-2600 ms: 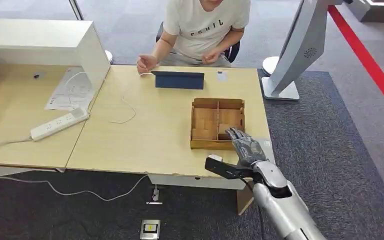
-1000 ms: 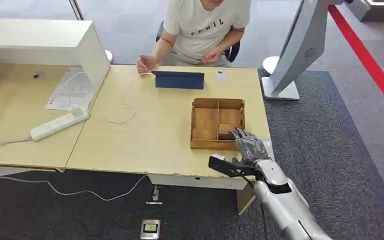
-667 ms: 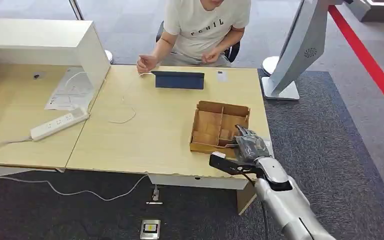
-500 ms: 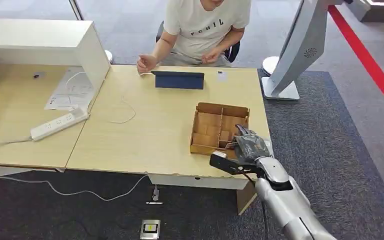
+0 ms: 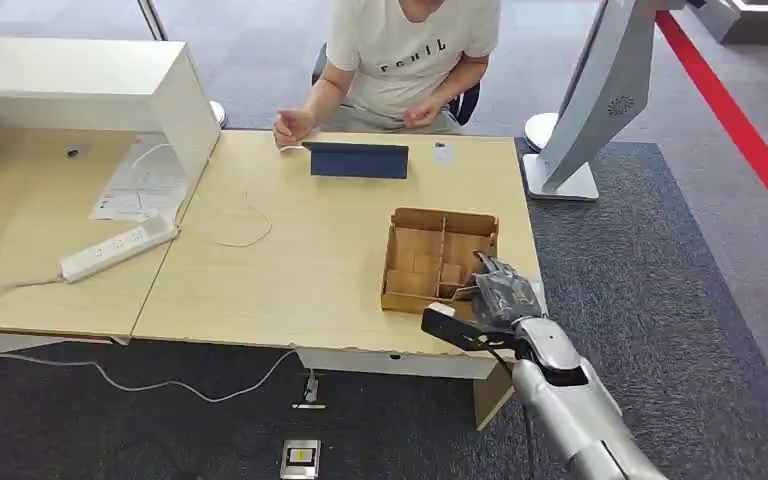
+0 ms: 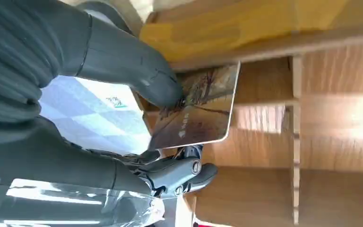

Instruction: Pass the card to the sensor for recognition and then transmit it.

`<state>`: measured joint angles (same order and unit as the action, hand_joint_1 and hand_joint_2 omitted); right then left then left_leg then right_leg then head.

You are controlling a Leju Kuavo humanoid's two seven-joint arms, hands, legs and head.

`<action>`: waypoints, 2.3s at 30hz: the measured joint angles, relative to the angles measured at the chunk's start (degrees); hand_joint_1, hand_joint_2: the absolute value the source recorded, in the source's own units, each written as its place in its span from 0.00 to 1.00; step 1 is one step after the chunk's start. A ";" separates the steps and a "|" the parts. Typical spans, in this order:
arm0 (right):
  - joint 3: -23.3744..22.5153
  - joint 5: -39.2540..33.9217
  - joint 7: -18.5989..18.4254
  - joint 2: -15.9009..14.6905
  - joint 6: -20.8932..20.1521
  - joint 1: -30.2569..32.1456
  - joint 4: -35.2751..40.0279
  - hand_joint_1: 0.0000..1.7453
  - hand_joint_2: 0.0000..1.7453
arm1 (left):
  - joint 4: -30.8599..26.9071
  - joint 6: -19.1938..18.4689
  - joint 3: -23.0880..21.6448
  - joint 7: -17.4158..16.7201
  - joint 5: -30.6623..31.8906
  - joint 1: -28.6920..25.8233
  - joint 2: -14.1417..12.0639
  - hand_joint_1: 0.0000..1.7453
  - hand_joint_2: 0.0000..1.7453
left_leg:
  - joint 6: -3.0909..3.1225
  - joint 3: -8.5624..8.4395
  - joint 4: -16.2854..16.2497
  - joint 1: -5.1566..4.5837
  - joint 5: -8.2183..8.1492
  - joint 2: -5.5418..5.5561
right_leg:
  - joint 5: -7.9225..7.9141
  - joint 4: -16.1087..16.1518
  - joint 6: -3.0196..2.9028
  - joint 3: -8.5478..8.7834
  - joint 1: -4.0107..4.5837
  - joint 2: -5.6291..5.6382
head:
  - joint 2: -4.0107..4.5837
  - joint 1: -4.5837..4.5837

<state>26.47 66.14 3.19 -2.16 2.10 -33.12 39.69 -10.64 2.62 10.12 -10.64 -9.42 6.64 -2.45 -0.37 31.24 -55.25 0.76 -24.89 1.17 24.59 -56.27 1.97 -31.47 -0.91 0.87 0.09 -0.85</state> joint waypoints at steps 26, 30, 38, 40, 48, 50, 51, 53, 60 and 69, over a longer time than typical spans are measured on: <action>0.39 6.54 3.23 3.91 1.50 -14.98 9.37 1.00 1.00 | 0.00 2.90 7.71 3.52 -5.70 0.03 0.55 0.00 0.00 | -0.01 0.10 0.00 0.01 0.02 0.00 | -0.01 -0.08 -0.02 -0.10 0.01 0.00 | 0.00 0.02; 0.66 8.24 3.61 6.49 3.87 -20.60 3.17 1.00 1.00 | 0.00 1.83 8.37 3.61 -5.31 0.02 0.04 0.00 0.00 | -0.04 0.11 0.00 0.04 0.04 0.02 | -0.01 -0.11 -0.02 -0.10 0.04 0.00 | 0.02 0.00; 1.42 9.64 3.32 10.14 4.74 -27.00 -6.52 1.00 1.00 | 0.00 -3.29 8.28 2.56 -0.63 -0.01 -0.92 0.00 0.00 | -0.04 0.14 0.00 0.05 0.04 0.03 | -0.01 -0.09 -0.03 -0.12 0.05 0.00 | 0.02 0.00; 1.60 9.84 3.34 10.78 4.74 -27.94 -8.70 1.00 1.00 | 0.00 -5.05 7.87 2.34 0.81 -0.06 -1.23 0.00 0.00 | -0.04 0.14 0.00 0.05 0.04 0.03 | -0.01 -0.07 -0.03 -0.13 0.05 0.00 | 0.00 0.00; 2.10 9.99 3.58 11.67 4.68 -29.16 -14.55 1.00 1.00 | 0.00 -10.39 5.05 1.97 4.48 -0.40 -2.10 0.00 0.00 | -0.04 0.13 0.00 0.05 0.04 0.02 | -0.01 -0.07 -0.03 -0.14 0.04 0.00 | 0.00 0.00; 2.16 10.14 3.67 11.69 4.70 -29.15 -15.27 1.00 1.00 | 0.00 -10.78 4.57 2.10 4.94 -0.46 -2.16 0.00 0.00 | -0.04 0.13 0.00 0.05 0.04 0.02 | -0.01 -0.07 -0.03 -0.14 0.05 0.00 | 0.02 0.02; 2.16 10.19 3.67 11.69 4.70 -29.14 -15.62 1.00 1.00 | 0.00 -10.89 4.11 2.18 4.96 -0.48 -2.19 0.00 0.00 | -0.04 0.13 0.00 0.05 0.04 0.02 | -0.01 -0.07 -0.03 -0.14 0.05 0.00 | 0.00 0.02; 2.19 10.32 3.69 11.69 4.70 -29.14 -16.23 1.00 1.00 | 0.00 -10.95 3.67 2.27 4.98 -0.50 -2.32 0.00 0.00 | -0.04 0.13 0.00 0.05 0.04 0.01 | -0.01 -0.07 -0.03 -0.14 0.05 0.00 | 0.02 0.00; 2.21 10.47 3.78 11.87 4.61 -29.08 -17.63 0.00 0.00 | 0.00 -10.73 2.62 2.49 4.81 -0.54 -2.60 0.00 0.00 | -0.05 0.13 0.00 0.05 0.04 0.01 | -0.01 -0.08 -0.03 -0.15 0.05 0.00 | 0.02 0.02; 2.23 9.66 6.01 11.93 4.30 -29.06 -18.99 0.00 0.00 | 0.00 -8.86 2.45 2.56 3.28 -0.58 -2.62 0.00 0.00 | -0.05 0.13 0.00 0.05 0.04 0.01 | -0.01 -0.07 -0.03 -0.15 0.05 0.00 | 0.00 0.00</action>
<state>28.70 75.80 9.20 9.77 6.40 -62.18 20.70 -10.64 -6.24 12.57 -8.09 -6.14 6.06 -5.07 -0.42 31.37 -55.25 0.80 -24.85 1.18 24.58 -56.34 1.94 -31.63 -0.86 0.87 0.09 -0.85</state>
